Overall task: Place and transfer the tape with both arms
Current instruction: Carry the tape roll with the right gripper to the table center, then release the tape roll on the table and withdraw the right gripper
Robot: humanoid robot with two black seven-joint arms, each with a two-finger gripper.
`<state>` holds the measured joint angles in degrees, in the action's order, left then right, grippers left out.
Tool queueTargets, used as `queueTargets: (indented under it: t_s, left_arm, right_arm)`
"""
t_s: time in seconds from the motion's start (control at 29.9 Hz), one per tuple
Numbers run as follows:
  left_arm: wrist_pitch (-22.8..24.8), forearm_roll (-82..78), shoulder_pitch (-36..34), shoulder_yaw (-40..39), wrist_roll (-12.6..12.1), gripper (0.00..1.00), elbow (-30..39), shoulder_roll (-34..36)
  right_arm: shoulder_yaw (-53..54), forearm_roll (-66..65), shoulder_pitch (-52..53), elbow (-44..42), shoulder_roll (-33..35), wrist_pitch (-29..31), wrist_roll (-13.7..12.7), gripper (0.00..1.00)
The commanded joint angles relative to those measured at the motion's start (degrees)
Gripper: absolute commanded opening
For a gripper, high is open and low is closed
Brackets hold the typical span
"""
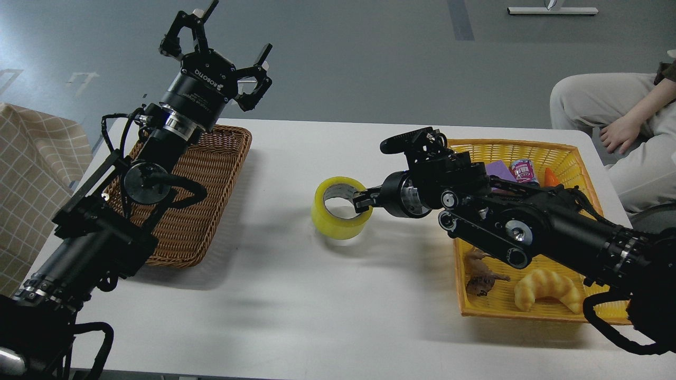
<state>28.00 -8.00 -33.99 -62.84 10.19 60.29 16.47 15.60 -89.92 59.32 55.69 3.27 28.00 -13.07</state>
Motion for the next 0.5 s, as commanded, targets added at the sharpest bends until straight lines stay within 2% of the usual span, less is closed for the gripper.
queueTargets:
  t_s: [0.0,0.47]
  left_arm:
    - [0.0,0.0,-0.1,0.0,0.0,0.98,0.0,0.1]
    - [0.0,0.0,-0.1,-0.1,0.1,0.98,0.0,0.1]
  right_arm:
    - [-1.9,0.0,0.6,-1.4,-2.5,0.0,0.1,0.0]
    - [-3.0,-1.6,0.6,-4.7,-3.3,0.0,0.0,0.0]
